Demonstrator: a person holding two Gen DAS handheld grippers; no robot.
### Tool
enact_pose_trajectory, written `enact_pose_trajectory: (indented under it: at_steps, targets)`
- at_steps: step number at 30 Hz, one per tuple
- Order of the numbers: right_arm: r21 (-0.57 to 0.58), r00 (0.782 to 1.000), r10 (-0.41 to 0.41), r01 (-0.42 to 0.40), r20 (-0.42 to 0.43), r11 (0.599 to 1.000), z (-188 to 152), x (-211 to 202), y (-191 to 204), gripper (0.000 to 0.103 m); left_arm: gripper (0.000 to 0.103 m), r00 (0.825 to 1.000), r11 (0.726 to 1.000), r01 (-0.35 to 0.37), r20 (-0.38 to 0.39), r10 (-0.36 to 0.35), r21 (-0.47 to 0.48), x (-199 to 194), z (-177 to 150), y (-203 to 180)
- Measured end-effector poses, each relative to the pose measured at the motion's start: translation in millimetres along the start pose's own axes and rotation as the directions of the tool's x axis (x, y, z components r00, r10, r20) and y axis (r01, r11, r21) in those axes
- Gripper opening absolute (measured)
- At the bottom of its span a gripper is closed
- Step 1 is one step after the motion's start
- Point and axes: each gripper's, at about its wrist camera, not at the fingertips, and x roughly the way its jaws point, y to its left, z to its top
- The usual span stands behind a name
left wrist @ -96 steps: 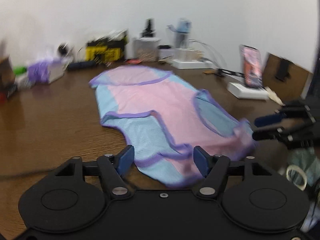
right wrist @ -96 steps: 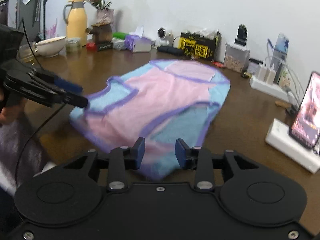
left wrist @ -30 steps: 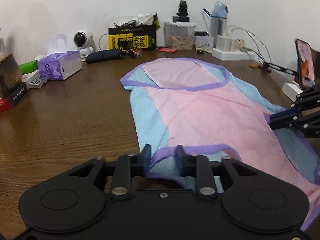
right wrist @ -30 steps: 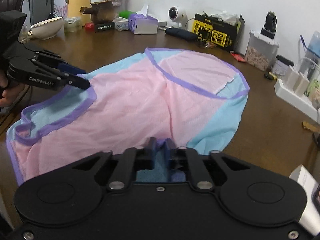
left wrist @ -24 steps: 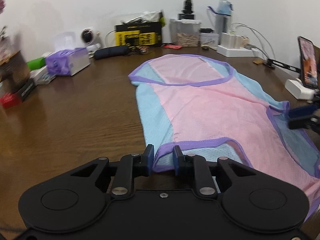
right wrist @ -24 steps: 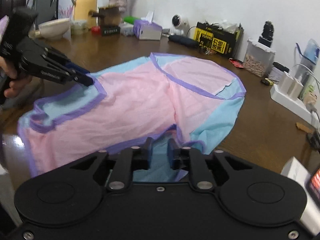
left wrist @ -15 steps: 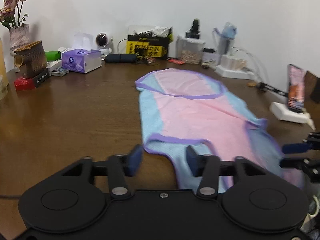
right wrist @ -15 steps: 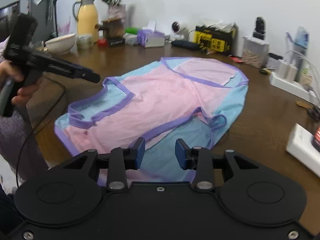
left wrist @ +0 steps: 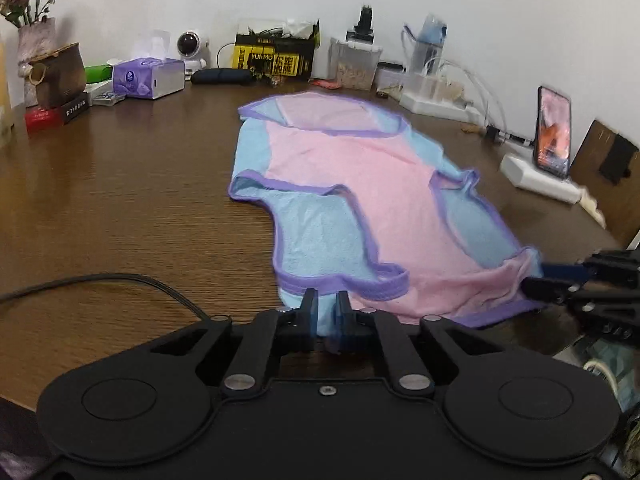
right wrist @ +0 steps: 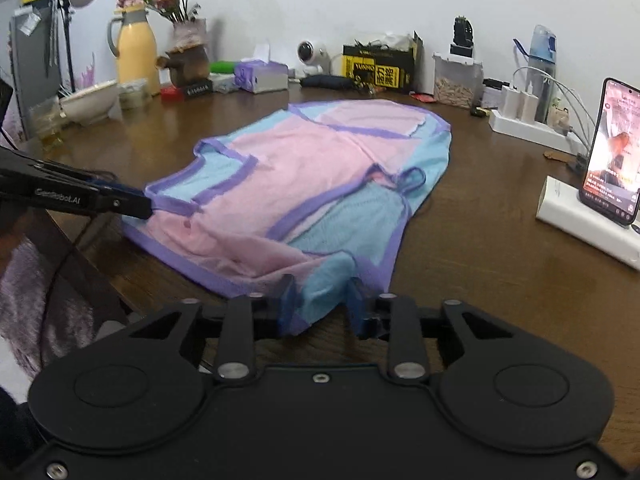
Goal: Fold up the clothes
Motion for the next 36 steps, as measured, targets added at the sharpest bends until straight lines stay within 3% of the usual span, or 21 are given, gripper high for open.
enact_pose_trajectory:
  at_steps: [4,8,10,11,12,20,24,28,36]
  targets:
    - [-0.019,1.000,-0.011,0.011,0.001,1.000,-5,-6,9,0.019,0.002,0.999,0.999,-0.030,0.012,0.030,0.013,-10,-10,-1]
    - [-0.002,0.999,-0.046,0.046,0.025,0.999,-3,-18,13,0.027,0.009,0.999,0.999,-0.039,0.018,0.039,-0.012,-13,-8,0]
    - [0.004,0.997,-0.060,0.060,0.053,0.998,1,-27,13,0.033,0.035,0.999,0.998,-0.044,0.011,0.044,-0.046,-14,-5,3]
    - [0.007,0.996,-0.066,0.066,0.066,0.998,2,-31,12,0.038,0.056,0.999,0.997,-0.046,0.012,0.047,-0.061,-14,-3,4]
    - [0.009,0.995,-0.070,0.069,0.073,0.998,3,-34,12,0.039,0.062,0.998,0.997,-0.049,0.025,0.051,-0.065,-15,-2,4]
    - [0.009,0.996,-0.080,0.080,0.050,0.997,3,-29,10,0.042,0.062,0.998,0.997,-0.063,0.020,0.064,-0.040,-9,-4,2]
    - [0.001,0.995,-0.075,0.075,0.058,0.997,5,-26,14,0.058,0.062,0.997,0.996,-0.077,0.014,0.078,-0.035,-6,-5,3]
    - [-0.021,0.997,-0.051,0.052,0.062,0.998,14,-23,17,0.060,0.062,0.997,0.996,-0.079,0.015,0.080,-0.051,-4,-6,8]
    - [-0.093,0.991,0.033,-0.021,0.133,0.995,67,-5,23,0.061,0.062,0.999,0.998,-0.035,0.022,0.036,-0.056,1,-2,12]
